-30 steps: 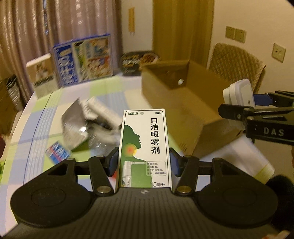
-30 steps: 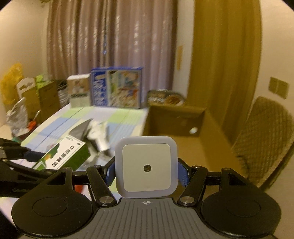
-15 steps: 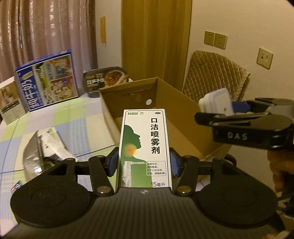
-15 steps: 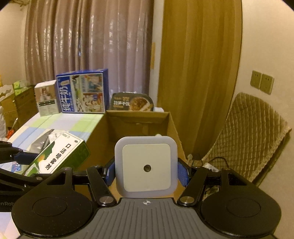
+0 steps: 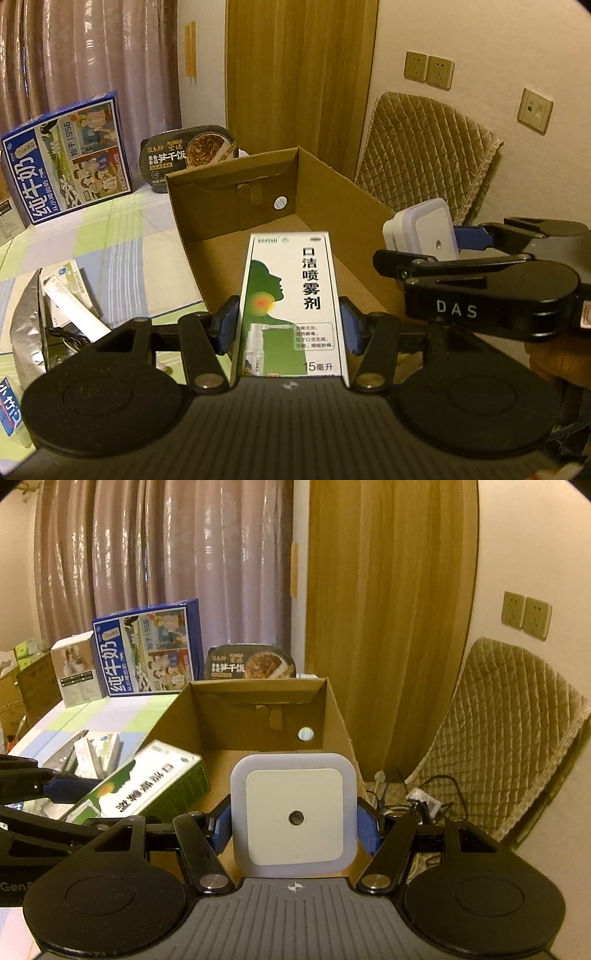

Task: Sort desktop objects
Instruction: 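Lower the night-light into the box and open the right gripper while the left gripper releases the spray box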

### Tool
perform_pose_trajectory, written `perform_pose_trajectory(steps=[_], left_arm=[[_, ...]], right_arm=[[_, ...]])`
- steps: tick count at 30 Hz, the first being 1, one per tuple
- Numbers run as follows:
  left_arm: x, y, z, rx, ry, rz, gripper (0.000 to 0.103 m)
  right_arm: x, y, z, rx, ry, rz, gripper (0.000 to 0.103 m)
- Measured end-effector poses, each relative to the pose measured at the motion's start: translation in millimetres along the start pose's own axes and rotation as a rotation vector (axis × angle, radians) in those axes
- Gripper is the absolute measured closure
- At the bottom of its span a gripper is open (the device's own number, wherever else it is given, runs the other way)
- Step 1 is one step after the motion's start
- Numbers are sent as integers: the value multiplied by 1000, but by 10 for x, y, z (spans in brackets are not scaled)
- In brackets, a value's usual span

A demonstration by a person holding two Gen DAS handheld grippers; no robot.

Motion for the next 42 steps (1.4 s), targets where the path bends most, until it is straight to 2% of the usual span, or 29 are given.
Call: perform_pose_trajectory(steps=[5, 12, 24, 33, 42], left_arm=[[-9, 6, -30, -9, 1, 4, 52], [-2, 113, 158, 11, -37, 23, 52], [-189, 335, 377, 42, -39, 69, 52], [-382, 442, 503, 56, -27, 98, 51], [-651, 543, 729, 81, -9, 116, 42]], right_arm=[[-8, -9, -33, 3, 5, -5, 41], [-17, -5, -22, 12, 6, -15, 41], [23, 88, 11, 49, 1, -44, 39], [-13, 12, 288, 27, -40, -96, 37], [-187, 166, 767, 27, -85, -110, 23]])
Point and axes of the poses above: each gripper's, at about its wrist camera, not at the fingertips, and z roughly against the way its jaws point, y to its left, x to its top, the point moved 10 cm from there along -z, roughly the way its jaws point, and after that the axes turned 6 degrees about y, right-handed, at the moved point
